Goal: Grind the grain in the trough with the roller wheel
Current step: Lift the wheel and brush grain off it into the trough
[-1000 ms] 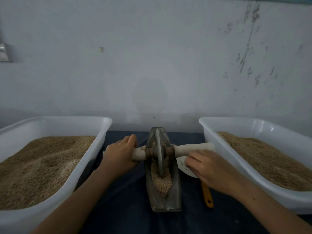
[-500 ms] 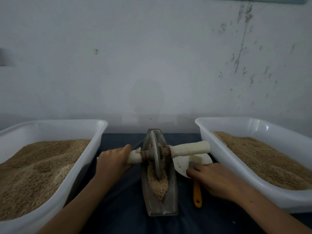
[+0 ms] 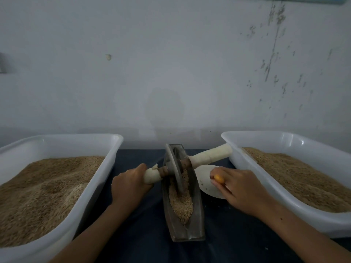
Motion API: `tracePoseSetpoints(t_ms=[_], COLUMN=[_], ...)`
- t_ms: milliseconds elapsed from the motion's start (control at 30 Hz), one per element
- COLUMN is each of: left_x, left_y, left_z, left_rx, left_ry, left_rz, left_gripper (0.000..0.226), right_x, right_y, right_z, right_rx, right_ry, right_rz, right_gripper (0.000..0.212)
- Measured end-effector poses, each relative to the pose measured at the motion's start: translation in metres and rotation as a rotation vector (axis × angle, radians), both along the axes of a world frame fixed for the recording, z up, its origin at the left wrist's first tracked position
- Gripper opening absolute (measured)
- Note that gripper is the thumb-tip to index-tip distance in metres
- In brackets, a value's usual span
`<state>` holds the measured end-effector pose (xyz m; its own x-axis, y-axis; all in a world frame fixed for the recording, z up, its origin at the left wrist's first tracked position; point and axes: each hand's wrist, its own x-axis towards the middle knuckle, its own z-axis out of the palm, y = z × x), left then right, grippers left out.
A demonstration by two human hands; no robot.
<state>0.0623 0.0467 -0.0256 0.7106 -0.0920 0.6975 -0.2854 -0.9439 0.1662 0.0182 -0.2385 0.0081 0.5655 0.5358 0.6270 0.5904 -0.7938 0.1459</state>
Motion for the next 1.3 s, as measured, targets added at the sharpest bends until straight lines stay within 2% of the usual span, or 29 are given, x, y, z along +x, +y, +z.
tracePoseSetpoints(t_ms=[167,233,300,367,433,633,767,800,867,933,1000,1167,1300], left_x=[-0.002,-0.001,-0.002,-0.002,-0.002,-0.003,0.0,0.001,0.002,0.003,0.004,0.004,0.002], left_y=[-0.005,-0.007,-0.008,-0.008,-0.008,-0.009,-0.004,-0.003,0.0,0.004,0.006,0.005,0.001], left_z=[0.009,0.015,0.02,0.023,0.024,0.021,0.02,0.019,0.018,0.017,0.018,0.017,0.017], left_rx=[-0.074,-0.137,-0.182,-0.2,-0.205,-0.259,-0.328,-0.355,-0.395,-0.421,-0.429,-0.42,-0.389], left_ry=[0.054,0.072,0.098,0.114,0.117,0.156,0.171,0.174,0.181,0.182,0.179,0.178,0.165], left_rz=[0.012,-0.001,-0.001,0.015,0.032,0.048,0.085,0.082,0.076,0.093,0.122,0.109,0.083], left_gripper=[0.027,0.026,0.025,0.025,0.025,0.028,0.023,0.022,0.02,0.02,0.018,0.018,0.02], right_x=[0.001,0.003,0.006,0.008,0.01,0.016,0.02,0.021,0.023,0.022,0.022,0.028,0.025], right_y=[0.018,0.025,0.033,0.04,0.046,0.041,0.04,0.039,0.036,0.039,0.044,0.051,0.054], right_z=[0.026,0.037,0.047,0.056,0.062,0.067,0.064,0.066,0.067,0.064,0.055,0.05,0.048], right_rx=[0.194,0.328,0.512,0.677,0.76,0.875,0.946,0.979,0.997,0.907,0.787,0.856,0.851], right_ry=[-0.149,-0.152,-0.044,0.159,0.367,0.361,0.203,0.239,0.472,0.773,0.961,1.058,0.953], right_rz=[0.063,0.093,0.174,0.31,0.409,0.481,0.208,0.144,0.116,0.132,0.143,0.168,0.134], right_gripper=[0.031,0.036,0.036,0.022,0.021,0.017,0.028,0.029,0.029,0.026,0.025,0.026,0.025])
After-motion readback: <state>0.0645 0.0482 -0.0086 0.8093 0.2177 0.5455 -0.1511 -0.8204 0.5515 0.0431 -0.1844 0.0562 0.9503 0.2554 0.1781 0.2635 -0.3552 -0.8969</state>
